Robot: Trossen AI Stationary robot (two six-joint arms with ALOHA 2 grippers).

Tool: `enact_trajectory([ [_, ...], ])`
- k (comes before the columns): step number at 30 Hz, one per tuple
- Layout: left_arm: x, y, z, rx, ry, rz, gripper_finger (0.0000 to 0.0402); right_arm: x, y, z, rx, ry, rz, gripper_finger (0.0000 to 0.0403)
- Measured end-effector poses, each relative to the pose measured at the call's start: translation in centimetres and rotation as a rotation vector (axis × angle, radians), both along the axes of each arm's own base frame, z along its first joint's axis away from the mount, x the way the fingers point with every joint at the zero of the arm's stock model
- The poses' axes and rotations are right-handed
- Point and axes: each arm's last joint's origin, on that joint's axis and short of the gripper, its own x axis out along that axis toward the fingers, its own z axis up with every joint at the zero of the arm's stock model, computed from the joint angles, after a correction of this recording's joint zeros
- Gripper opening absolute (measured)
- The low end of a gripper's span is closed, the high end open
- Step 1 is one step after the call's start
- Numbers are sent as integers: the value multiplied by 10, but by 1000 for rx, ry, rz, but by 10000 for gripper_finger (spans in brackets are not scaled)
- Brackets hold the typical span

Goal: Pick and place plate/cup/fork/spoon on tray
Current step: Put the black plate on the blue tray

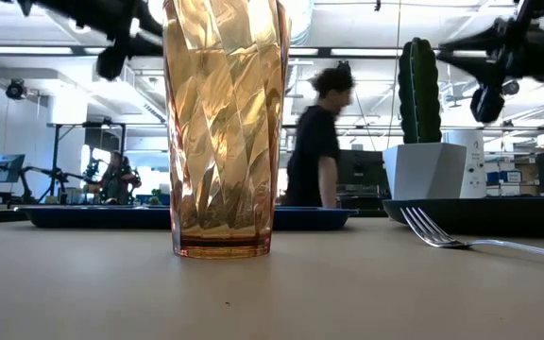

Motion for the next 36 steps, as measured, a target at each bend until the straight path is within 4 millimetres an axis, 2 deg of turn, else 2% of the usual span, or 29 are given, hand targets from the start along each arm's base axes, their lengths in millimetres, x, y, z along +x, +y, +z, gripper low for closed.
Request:
enact_trajectory([
  [4,0,-4,18,70,-14,-70,74,0,2,43,-113,-23,35,75],
  [9,1,-8,31,145,-7,-115,74,8,3,102,-241,-11,115,86],
  [10,1,-8,33,159,-4,-117,74,12,3,111,-244,23,134,86],
  [12,0,-8,35,177,-1,-120,74,35,0,120,-214,176,175,86],
  [14,-2,-9,36,181,-6,-125,74,56,-3,124,-163,360,213,85],
  [20,-11,-12,38,190,-32,-136,74,83,-7,128,93,947,255,89],
  [23,-16,-14,40,212,-42,-139,74,100,-7,128,167,1149,268,92],
  [27,-23,-16,43,242,-59,-140,74,134,-4,122,209,1296,334,96],
  [30,-28,-17,45,257,-71,-141,74,157,1,124,201,1301,423,98],
  [34,-32,-19,46,281,-76,-157,74,182,11,104,194,1436,466,98],
  [36,-33,-19,46,283,-80,-165,74,187,15,92,205,1543,445,98],
])
